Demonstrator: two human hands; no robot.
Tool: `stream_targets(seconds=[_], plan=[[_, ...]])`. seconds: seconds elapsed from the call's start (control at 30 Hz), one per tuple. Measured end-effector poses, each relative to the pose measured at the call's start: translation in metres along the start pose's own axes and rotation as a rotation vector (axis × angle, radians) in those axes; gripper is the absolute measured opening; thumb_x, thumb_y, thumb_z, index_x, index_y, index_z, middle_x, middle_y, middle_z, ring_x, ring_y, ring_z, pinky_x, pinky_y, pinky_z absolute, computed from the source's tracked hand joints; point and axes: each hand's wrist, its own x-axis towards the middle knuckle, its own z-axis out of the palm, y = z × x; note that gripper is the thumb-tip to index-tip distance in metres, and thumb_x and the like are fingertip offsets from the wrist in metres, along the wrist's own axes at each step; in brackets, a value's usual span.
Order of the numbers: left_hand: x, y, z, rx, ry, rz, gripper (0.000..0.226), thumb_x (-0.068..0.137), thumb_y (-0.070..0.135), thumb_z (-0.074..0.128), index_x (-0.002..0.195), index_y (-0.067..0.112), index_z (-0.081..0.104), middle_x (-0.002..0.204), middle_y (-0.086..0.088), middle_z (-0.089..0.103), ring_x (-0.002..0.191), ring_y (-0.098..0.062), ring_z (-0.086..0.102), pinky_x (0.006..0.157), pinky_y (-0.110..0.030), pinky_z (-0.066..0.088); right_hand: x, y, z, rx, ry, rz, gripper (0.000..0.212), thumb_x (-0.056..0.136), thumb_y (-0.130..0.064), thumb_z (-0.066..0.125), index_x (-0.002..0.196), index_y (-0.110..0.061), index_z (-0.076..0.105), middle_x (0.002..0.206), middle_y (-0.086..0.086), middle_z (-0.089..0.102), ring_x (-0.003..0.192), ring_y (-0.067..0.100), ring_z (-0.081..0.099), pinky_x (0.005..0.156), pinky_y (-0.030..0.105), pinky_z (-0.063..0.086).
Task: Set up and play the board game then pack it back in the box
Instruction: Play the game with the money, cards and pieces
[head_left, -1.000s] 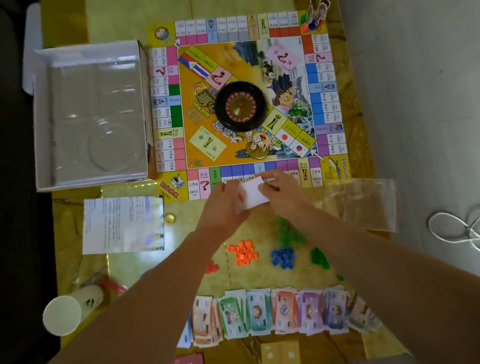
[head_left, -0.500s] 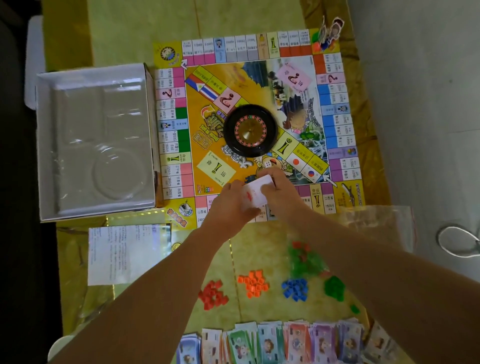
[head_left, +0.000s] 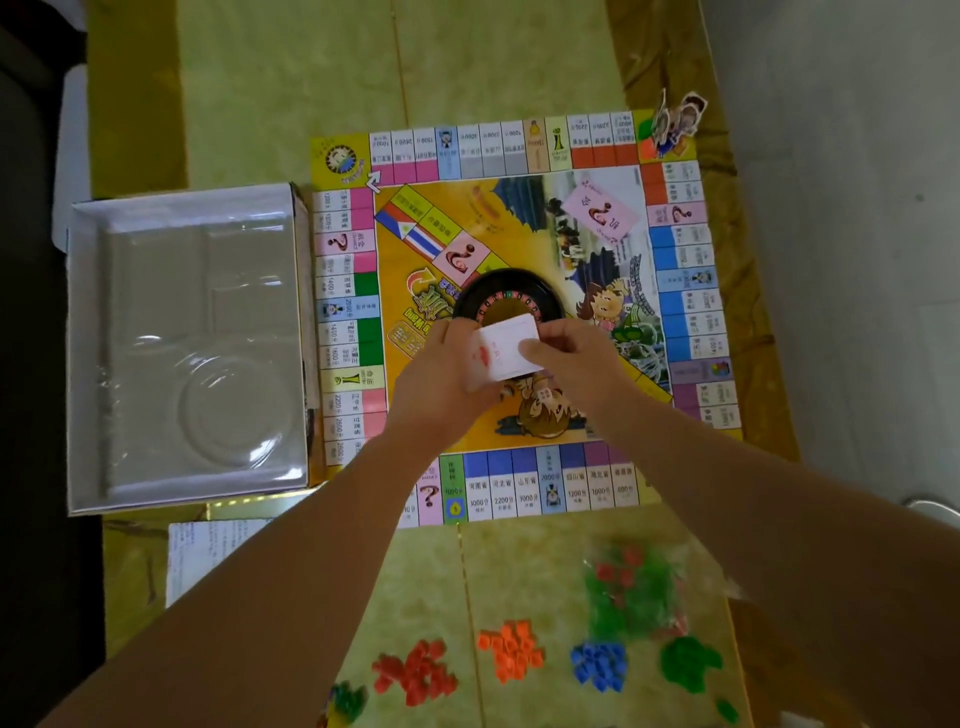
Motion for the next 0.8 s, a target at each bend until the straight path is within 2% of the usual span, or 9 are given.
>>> stream_targets(seconds=[0.1,0.17,0.27,0.37,0.47,0.53,0.57,0.67,0.8], plan=[[0.024,-0.006,-0.005,-0.064,-0.005,-0.02,0.061,0.073,0.019,0.073,0.127,0.015,0.044,0.121,-0.004,0.048,0.098,-0.024,0.055,0.072,-0.037,0.048,0.02,-0.014,-0.004,0.015,-0.035,-0.033,0.004,0.091,-0.011,0.065,0.092,-0.014,0.063,0.078,-0.002,0.063,0.068,0.01,0.056,0.063,0.024,0.047],[0.037,-0.01,-0.009,-0.317,-0.013,-0.083,0.061,0.072,0.019,0.069,0.127,0.017,0.043,0.115,-0.002,0.052,0.096,-0.02,0.057,0.071,-0.036,0.051,0.032,-0.02,-0.007,0.044,-0.046,-0.031,0.005,0.092,-0.011,0.062,0.097,-0.011,0.064,0.078,-0.001,0.062,0.062,0.009,0.052,0.06,0.022,0.044],[0.056,-0.015,-0.015,-0.651,0.023,-0.268,0.033,0.089,0.013,0.059,0.121,0.012,0.051,0.097,-0.003,0.057,0.082,-0.017,0.054,0.058,-0.022,0.045,0.047,-0.024,-0.009,0.046,-0.036,-0.01,0.017,0.093,-0.013,0.061,0.109,-0.006,0.065,0.079,0.0,0.061,0.059,0.008,0.05,0.061,0.022,0.045],[0.071,-0.014,-0.017,-0.833,0.087,-0.433,0.016,0.092,0.017,0.054,0.097,0.003,0.06,0.078,-0.01,0.056,0.069,-0.02,0.048,0.055,-0.024,0.038,0.062,-0.03,-0.008,0.049,-0.026,-0.014,0.022,0.093,-0.014,0.061,0.113,-0.006,0.064,0.087,0.005,0.064,0.062,0.01,0.053,0.066,0.025,0.049],[0.082,-0.014,-0.016,-0.807,0.083,-0.518,0.016,0.09,0.018,0.062,0.08,0.007,0.061,0.067,-0.004,0.055,0.063,-0.018,0.048,0.06,-0.027,0.042,0.075,-0.038,-0.005,0.046,-0.032,-0.037,0.015,0.094,-0.015,0.06,0.107,-0.011,0.066,0.092,0.008,0.066,0.068,0.012,0.054,0.072,0.029,0.049],[0.09,-0.015,-0.016,-0.763,0.109,-0.499,0.008,0.088,0.017,0.066,0.08,0.015,0.064,0.071,-0.001,0.059,0.068,-0.016,0.053,0.064,-0.027,0.046,0.084,-0.046,-0.005,0.051,-0.02,-0.066,0.015,0.094,-0.012,0.059,0.107,-0.011,0.067,0.095,0.009,0.066,0.071,0.013,0.054,0.07,0.028,0.047],[0.095,-0.017,-0.016,-0.717,0.139,-0.48,0.003,0.086,0.018,0.068,0.084,0.018,0.066,0.077,0.001,0.064,0.074,-0.017,0.057,0.069,-0.029,0.048,0.089,-0.05,-0.005,0.06,-0.003,-0.072,0.015,0.094,-0.011,0.059,0.106,-0.01,0.067,0.096,0.01,0.066,0.072,0.014,0.054,0.068,0.027,0.047],[0.108,-0.019,-0.015,-0.394,0.199,-0.453,0.02,0.087,0.023,0.066,0.106,0.017,0.067,0.105,0.002,0.067,0.095,-0.016,0.06,0.078,-0.029,0.046,0.105,-0.057,-0.009,0.065,0.069,-0.055,0.016,0.093,-0.012,0.06,0.107,-0.008,0.067,0.096,0.008,0.065,0.072,0.013,0.055,0.065,0.022,0.046],[0.118,-0.02,-0.014,-0.441,0.117,-0.532,0.031,0.094,0.025,0.055,0.122,0.013,0.059,0.113,-0.003,0.063,0.1,-0.025,0.058,0.078,-0.032,0.044,0.12,-0.056,-0.008,-0.013,0.083,-0.042,0.023,0.092,-0.016,0.062,0.113,-0.007,0.067,0.1,0.004,0.068,0.074,0.011,0.058,0.065,0.02,0.046]])
